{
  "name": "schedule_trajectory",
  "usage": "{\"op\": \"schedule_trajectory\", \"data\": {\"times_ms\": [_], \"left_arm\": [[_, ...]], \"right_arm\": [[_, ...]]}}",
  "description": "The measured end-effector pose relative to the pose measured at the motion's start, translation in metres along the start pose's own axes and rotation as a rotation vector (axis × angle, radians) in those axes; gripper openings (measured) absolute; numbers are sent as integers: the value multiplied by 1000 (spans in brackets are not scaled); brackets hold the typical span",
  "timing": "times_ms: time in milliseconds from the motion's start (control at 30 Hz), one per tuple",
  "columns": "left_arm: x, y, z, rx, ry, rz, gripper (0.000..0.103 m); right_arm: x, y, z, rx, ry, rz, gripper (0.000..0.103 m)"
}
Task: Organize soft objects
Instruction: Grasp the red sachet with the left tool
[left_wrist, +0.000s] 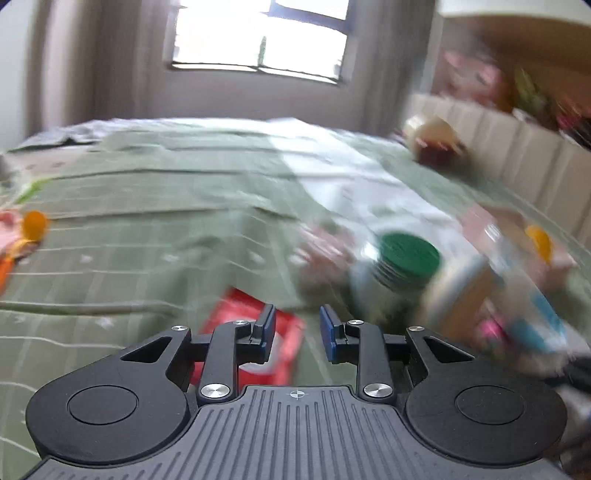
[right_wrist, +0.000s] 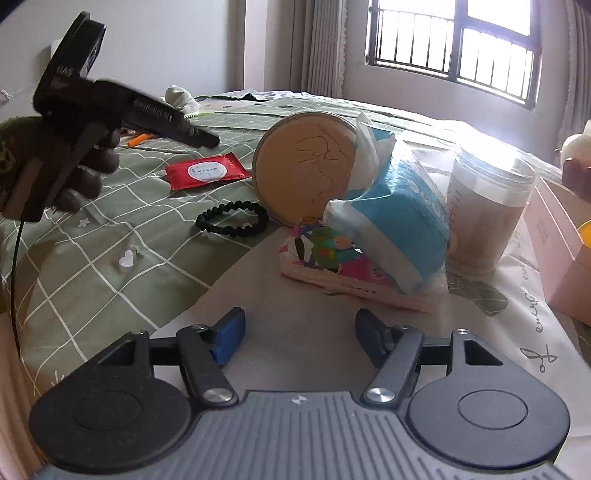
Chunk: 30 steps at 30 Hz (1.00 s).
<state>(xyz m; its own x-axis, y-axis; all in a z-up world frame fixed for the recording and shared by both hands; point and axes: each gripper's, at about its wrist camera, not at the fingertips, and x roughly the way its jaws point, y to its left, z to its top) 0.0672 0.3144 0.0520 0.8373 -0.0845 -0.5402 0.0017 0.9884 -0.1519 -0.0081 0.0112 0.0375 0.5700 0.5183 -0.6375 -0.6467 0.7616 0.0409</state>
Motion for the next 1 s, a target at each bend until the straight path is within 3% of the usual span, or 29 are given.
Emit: {"op": "schedule_trajectory", "data": {"times_ms": [133, 333, 467, 600, 867, 933, 1000], "left_arm": [[17, 38, 6, -201, 16, 76, 29], [55, 87, 5, -388, 185, -73, 29], [59, 107, 4, -480, 195, -113, 28], [72, 113, -5, -551, 268, -275, 28], [67, 76, -7, -511, 278, -534, 28], [68, 59, -5, -488, 291, -549, 28], [73, 43, -4, -461, 317, -482, 28]], "right_arm": [[2, 2, 1, -4, 0, -6, 69], [2, 1, 0, 4, -6, 1, 70], [2, 0, -1, 8, -9, 6, 70], [1, -1, -1, 12, -8, 16, 72], [0, -3, -1, 15, -10, 23, 73], [0, -2, 0, 15, -10, 22, 73], [0, -2, 0, 15, -11, 22, 73]]}}
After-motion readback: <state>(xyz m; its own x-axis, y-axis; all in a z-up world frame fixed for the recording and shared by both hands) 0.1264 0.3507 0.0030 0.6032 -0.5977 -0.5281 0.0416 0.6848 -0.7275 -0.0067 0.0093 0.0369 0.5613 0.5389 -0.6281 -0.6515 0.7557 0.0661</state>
